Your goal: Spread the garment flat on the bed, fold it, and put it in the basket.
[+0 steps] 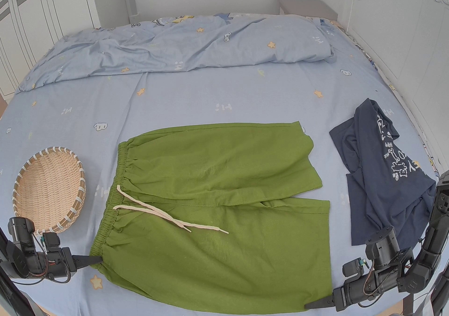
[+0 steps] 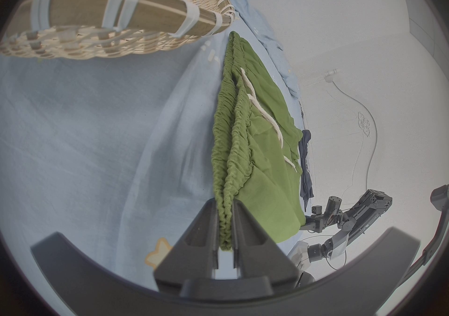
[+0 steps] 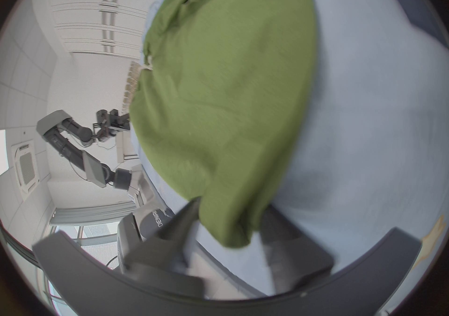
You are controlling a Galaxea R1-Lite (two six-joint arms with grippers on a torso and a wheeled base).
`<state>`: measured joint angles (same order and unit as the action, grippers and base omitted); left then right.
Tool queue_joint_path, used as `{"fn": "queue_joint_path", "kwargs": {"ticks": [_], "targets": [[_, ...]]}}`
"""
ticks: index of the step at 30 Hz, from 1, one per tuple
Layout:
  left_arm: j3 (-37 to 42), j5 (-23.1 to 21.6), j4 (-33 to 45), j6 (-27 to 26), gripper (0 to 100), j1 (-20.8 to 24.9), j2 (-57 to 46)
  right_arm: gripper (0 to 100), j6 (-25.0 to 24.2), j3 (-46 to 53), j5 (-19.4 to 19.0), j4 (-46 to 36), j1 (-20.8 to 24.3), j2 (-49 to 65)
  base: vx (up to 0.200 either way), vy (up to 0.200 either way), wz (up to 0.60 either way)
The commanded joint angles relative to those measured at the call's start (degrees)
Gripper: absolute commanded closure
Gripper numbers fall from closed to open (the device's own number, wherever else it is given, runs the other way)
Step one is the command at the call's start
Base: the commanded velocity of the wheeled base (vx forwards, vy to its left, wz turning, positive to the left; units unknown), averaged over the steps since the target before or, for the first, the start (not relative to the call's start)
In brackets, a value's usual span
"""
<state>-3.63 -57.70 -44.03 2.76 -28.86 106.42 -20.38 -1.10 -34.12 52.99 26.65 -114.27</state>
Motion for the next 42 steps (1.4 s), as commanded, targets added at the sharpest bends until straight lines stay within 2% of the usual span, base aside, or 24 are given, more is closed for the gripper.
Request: {"fn": "queue_joint_path", "kwargs": {"ticks": [1, 10, 18, 22, 26, 27, 28, 30, 33, 34, 35, 37, 42], "targets": [[-0.1, 0.0, 0.0, 0.1, 100, -0.1, 0.0, 100, 0.0, 1.1, 1.3, -2.6, -0.8, 1.4, 0.000, 0.000, 0.00], [0.7, 0.0, 0.4, 0.4, 100, -0.4, -0.7, 100, 0.8, 1.1, 1.5, -10.0, -4.9, 6.4, 0.000, 0.000, 0.00], [3.1, 0.0, 1.4, 0.8, 100, 2.1, -5.3, 100, 1.0, 1.1, 1.5, -10.4, -4.5, 11.1, 0.000, 0.000, 0.00], [1.5, 0.7, 4.0, 5.0, 100, 3.1, -7.2, 100, 0.6, 0.4, 1.7, -9.2, -4.2, 12.5, 0.000, 0.000, 0.00], [-4.0, 1.7, 10.1, 14.8, 100, 6.3, -14.6, 100, 0.1, -2.5, 2.0, -10.1, -5.0, 17.2, 0.000, 0.000, 0.00], [-4.0, 1.7, 10.1, 14.8, 100, 6.3, -14.6, 100, 0.1, -2.5, 2.0, -10.1, -5.0, 17.2, 0.000, 0.000, 0.00], [-7.3, 2.0, 14.2, 17.4, 100, 6.6, -17.0, 100, -0.3, -4.6, 2.2, -12.0, -5.1, 19.8, 0.000, 0.000, 0.00], [-10.8, 2.1, 19.1, 18.1, 100, 6.7, -17.8, 100, -1.2, -8.7, 2.7, -16.3, -5.3, 22.5, 0.000, 0.000, 0.00], [-16.6, 2.1, 27.2, 18.1, 100, 6.7, -17.9, 100, -1.9, -18.5, 2.9, -29.4, -5.0, 27.4, 0.000, 0.000, 0.00], [-16.8, 2.1, 27.4, 18.1, 100, 6.7, -18.0, 100, -1.9, -19.0, 2.9, -30.1, -5.0, 27.6, 0.000, 0.000, 0.00], [-19.8, 2.1, 31.3, 18.1, 100, 6.8, -18.0, 100, -1.8, -24.8, 2.9, -37.9, -5.0, 29.6, 0.000, 0.000, 0.00], [-23.3, 2.1, 35.2, 18.1, 100, 6.9, -18.0, 100, -1.6, -31.7, 2.9, -45.1, -5.2, 31.1, 0.000, 0.000, 0.00], [-31.3, 2.2, 42.3, 18.6, 100, 8.0, -17.7, 100, -1.7, -45.4, 2.9, -55.0, -5.7, 31.1, 0.000, 0.000, 0.00]]}}
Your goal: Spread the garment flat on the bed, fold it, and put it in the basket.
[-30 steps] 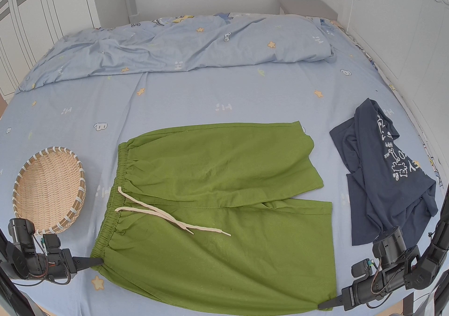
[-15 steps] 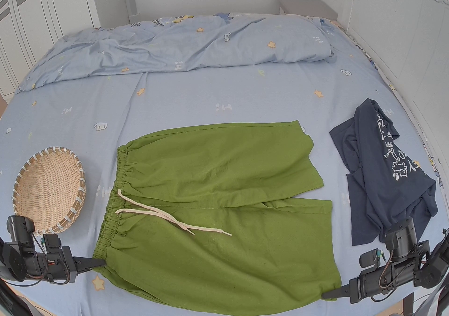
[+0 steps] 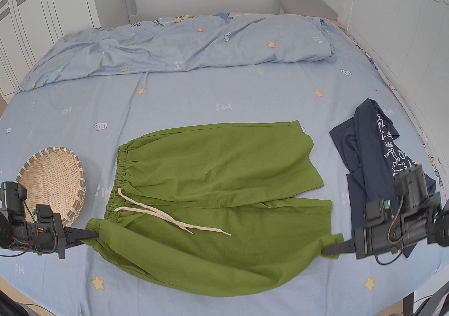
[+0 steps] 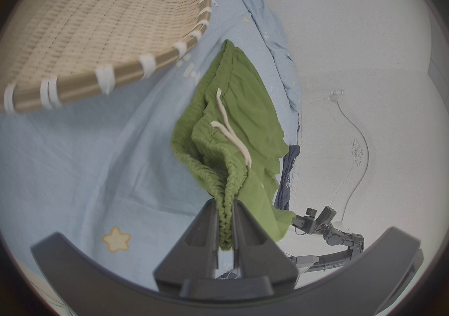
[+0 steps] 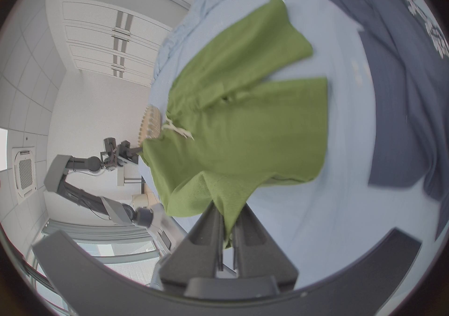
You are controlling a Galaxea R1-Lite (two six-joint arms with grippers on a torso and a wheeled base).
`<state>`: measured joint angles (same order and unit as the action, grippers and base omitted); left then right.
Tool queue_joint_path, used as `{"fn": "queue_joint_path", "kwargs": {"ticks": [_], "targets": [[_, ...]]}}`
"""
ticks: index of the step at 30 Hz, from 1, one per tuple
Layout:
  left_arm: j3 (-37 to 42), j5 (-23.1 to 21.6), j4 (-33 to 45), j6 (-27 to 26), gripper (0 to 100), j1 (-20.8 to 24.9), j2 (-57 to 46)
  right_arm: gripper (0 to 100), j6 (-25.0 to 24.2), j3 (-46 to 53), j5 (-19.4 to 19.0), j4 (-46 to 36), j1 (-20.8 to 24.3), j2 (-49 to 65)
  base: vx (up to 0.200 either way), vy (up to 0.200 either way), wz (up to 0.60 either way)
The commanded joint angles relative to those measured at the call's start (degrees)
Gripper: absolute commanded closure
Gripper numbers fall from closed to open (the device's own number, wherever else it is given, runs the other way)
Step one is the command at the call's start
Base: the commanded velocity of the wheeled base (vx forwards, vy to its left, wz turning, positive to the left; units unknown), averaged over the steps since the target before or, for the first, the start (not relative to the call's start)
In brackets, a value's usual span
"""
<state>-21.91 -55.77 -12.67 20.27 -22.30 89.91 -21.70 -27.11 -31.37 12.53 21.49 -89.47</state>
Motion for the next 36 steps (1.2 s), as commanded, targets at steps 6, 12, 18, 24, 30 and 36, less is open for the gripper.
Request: {"fn": "queue_joint_path", "kwargs": {"ticks": [6, 12, 18, 24, 30, 36], "targets": [[-21.8, 1.4, 15.3, 4.1, 100, 2.4, 0.2, 100, -0.3, -30.9, 0.2, -20.7, -1.5, 4.4, 0.000, 0.000, 0.00], [-27.8, 1.9, 15.3, 8.1, 100, 3.5, 2.6, 100, -0.4, -37.7, 0.2, -22.6, -2.6, 1.5, 0.000, 0.000, 0.00], [-34.4, 6.5, 15.7, 9.0, 100, 6.1, 6.9, 100, -0.4, -45.4, 0.2, -23.4, -5.0, -3.7, 0.000, 0.000, 0.00], [-42.4, 9.5, 18.6, 9.0, 100, 9.4, 10.5, 100, -0.5, -52.7, 0.2, -25.2, -6.8, -8.4, 0.000, 0.000, 0.00], [-47.9, 9.6, 19.6, 9.0, 100, 9.8, 13.8, 100, -0.2, -57.8, 0.2, -24.8, -8.5, -13.3, 0.000, 0.000, 0.00], [-53.3, 9.6, 22.6, 9.0, 100, 9.8, 14.7, 100, 0.1, -60.3, -0.1, -24.1, -10.0, -15.6, 0.000, 0.000, 0.00]]}}
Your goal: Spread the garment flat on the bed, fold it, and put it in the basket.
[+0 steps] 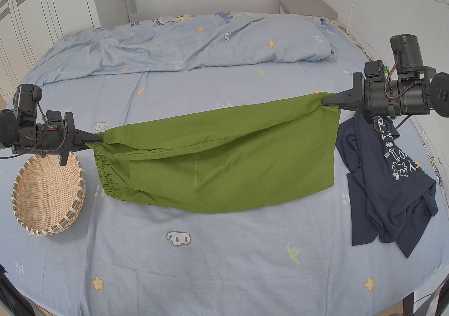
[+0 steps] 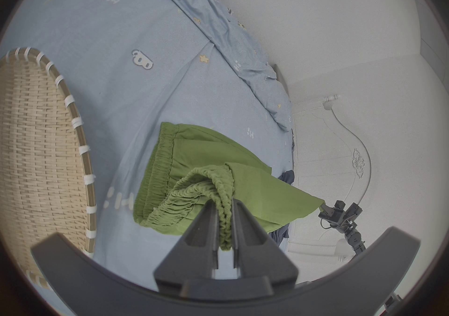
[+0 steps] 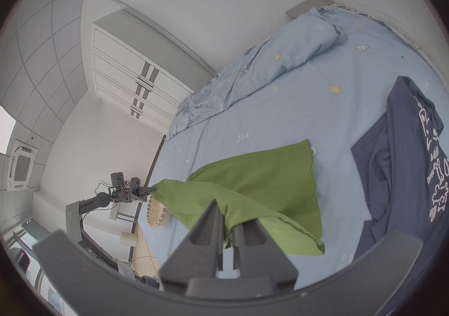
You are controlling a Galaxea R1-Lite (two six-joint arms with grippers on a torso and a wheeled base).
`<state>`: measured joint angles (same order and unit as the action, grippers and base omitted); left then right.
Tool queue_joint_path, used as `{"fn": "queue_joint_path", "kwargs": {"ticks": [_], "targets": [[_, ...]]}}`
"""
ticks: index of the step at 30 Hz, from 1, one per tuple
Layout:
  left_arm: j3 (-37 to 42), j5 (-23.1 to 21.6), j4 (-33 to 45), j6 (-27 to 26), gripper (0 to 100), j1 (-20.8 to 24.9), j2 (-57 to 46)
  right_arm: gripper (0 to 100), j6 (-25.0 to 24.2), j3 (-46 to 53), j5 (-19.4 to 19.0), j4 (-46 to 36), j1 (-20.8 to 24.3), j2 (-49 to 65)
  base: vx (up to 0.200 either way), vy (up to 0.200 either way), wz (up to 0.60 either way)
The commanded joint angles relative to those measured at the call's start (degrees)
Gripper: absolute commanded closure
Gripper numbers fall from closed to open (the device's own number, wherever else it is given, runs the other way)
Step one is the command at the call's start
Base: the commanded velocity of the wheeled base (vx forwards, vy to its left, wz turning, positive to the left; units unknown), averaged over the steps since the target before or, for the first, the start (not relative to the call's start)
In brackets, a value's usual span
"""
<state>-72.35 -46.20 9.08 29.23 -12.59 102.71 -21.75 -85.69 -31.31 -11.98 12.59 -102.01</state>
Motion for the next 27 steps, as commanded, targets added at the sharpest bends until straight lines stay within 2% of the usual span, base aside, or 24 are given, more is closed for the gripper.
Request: {"fn": "queue_joint_path", "kwargs": {"ticks": [1, 9, 27], "targets": [[-4.4, 0.1, 1.4, 0.0, 100, 0.2, 2.5, 100, 0.1, -2.7, -0.3, 0.6, -1.3, -4.0, 0.000, 0.000, 0.00], [-8.2, 0.0, 1.0, 0.0, 100, 0.6, 6.7, 100, 1.4, -5.5, -0.2, 6.4, -2.2, -9.2, 0.000, 0.000, 0.00], [-9.9, 0.1, -0.1, -0.5, 100, 0.2, 10.1, 100, 1.4, -18.1, 0.0, 6.8, -2.8, -19.6, 0.000, 0.000, 0.00]]}}
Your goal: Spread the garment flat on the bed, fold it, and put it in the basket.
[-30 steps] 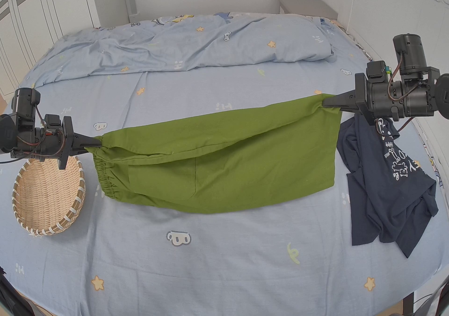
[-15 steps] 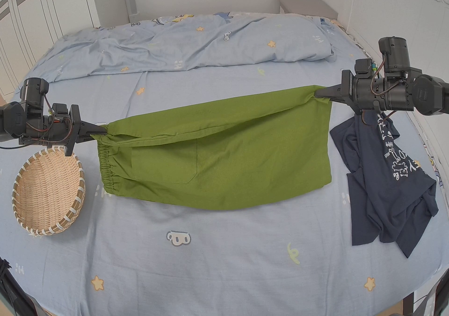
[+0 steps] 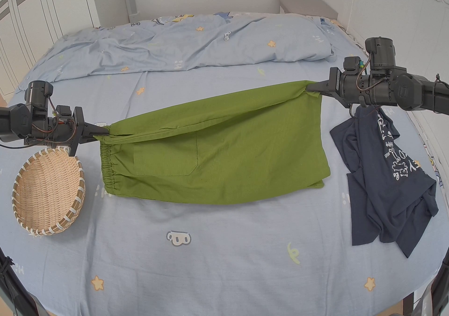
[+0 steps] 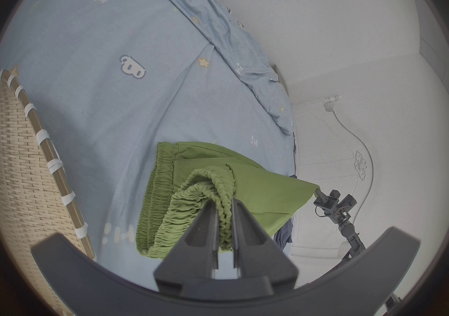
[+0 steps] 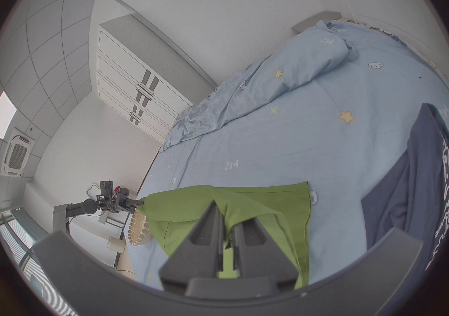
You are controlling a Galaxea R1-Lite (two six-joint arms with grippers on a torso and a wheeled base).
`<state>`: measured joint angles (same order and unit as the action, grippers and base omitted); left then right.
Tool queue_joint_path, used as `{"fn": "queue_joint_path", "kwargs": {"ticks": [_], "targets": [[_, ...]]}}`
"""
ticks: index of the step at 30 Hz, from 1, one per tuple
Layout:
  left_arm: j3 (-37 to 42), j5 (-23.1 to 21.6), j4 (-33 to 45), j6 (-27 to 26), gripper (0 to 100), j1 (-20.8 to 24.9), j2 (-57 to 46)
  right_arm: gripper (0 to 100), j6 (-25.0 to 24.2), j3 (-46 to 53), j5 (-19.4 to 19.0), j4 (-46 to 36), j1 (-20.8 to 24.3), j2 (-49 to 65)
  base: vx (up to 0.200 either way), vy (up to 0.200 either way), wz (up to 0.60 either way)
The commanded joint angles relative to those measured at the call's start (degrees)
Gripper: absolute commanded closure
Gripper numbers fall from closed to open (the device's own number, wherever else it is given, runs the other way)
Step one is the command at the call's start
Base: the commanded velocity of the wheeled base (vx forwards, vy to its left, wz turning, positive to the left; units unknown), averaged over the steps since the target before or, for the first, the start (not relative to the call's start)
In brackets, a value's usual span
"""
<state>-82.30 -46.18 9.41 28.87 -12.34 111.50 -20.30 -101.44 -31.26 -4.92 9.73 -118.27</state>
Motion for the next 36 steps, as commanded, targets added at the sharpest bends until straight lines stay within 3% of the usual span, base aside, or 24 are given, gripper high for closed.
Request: {"fn": "queue_joint_path", "kwargs": {"ticks": [1, 19, 20, 21, 22, 31, 36], "targets": [[0.0, 0.1, -0.6, -0.1, 100, 0.1, 1.5, 100, 0.0, -2.7, 0.0, -0.3, 0.0, -3.9, 0.000, 0.000, 0.00], [-2.3, 0.2, -0.8, -0.2, 100, 0.6, 5.7, 100, 0.6, -2.6, 0.0, 0.2, 0.5, -8.2, 0.000, 0.000, 0.00], [-2.4, 0.2, -0.8, -0.2, 0, 0.6, 5.8, 100, 0.8, -2.6, 0.0, 0.2, 0.5, -8.3, 0.000, 0.000, 0.00], [-2.5, 0.2, -0.8, -0.2, 0, 0.7, 6.0, 100, 0.8, -2.6, 0.0, 0.2, 0.6, -8.4, 0.000, 0.000, 0.00], [-2.6, 0.2, -0.8, -0.2, 0, 0.9, 6.2, 0, 0.8, -2.6, 0.0, 0.2, 0.6, -8.5, 0.000, 0.000, 0.00], [-2.8, 0.0, -0.3, 0.7, 0, 4.2, 5.4, 0, 1.0, -1.2, 0.0, 0.3, 1.5, -9.3, 0.000, 0.000, 0.00], [-3.8, 0.1, -1.1, 4.2, 0, 8.0, 5.8, 0, 1.8, 0.3, -0.1, 0.4, 1.6, -9.2, 0.000, 0.000, 0.00]]}}
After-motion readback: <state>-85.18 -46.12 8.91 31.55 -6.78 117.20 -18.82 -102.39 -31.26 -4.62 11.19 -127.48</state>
